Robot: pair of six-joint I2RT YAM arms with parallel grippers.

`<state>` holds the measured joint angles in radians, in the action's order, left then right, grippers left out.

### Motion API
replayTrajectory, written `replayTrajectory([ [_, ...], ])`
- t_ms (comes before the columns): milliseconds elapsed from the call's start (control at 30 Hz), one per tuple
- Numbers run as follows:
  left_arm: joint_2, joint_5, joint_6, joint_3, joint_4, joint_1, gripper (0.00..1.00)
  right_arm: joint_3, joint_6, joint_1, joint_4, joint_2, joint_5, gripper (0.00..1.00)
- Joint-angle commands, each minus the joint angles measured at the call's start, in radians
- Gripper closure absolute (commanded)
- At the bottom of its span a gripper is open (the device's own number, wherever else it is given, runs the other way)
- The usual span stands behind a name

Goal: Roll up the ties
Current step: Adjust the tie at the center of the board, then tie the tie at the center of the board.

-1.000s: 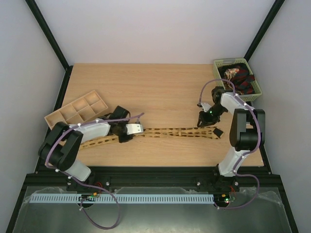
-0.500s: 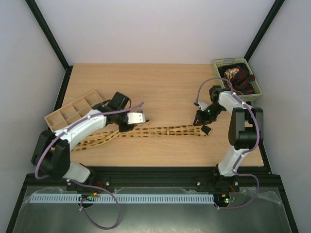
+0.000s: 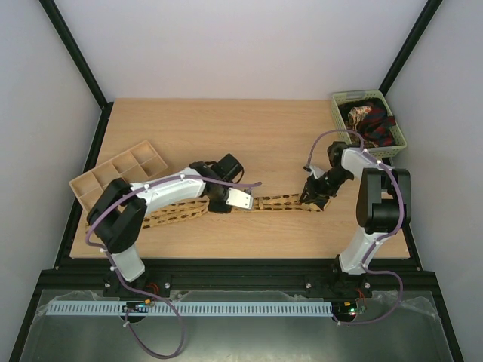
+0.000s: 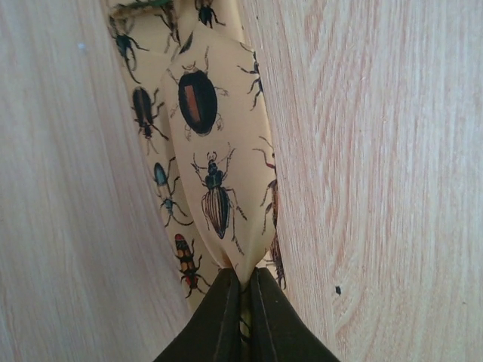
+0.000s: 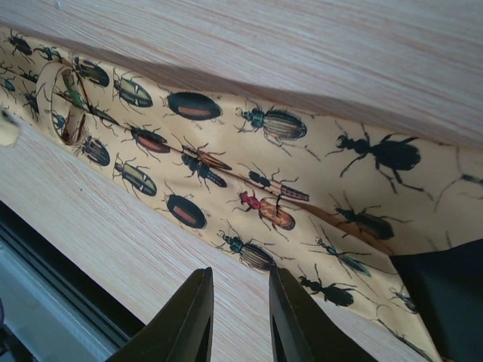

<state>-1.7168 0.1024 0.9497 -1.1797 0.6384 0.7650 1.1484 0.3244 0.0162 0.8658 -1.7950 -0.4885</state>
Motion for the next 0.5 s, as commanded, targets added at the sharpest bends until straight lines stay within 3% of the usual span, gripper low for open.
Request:
replayTrajectory([
  [0, -0.058, -0.095, -0.029, -0.033, 0.002, 0.026, 0.97, -0.027, -0.025, 0.002, 0.023, 0.028, -0.034, 0.78],
  [467, -0.159, -0.105, -0.077, -0.103, -0.057, 0.065, 0.97, -0.03, -0.088, 0.002, -0.033, -0.023, -0.063, 0.77],
])
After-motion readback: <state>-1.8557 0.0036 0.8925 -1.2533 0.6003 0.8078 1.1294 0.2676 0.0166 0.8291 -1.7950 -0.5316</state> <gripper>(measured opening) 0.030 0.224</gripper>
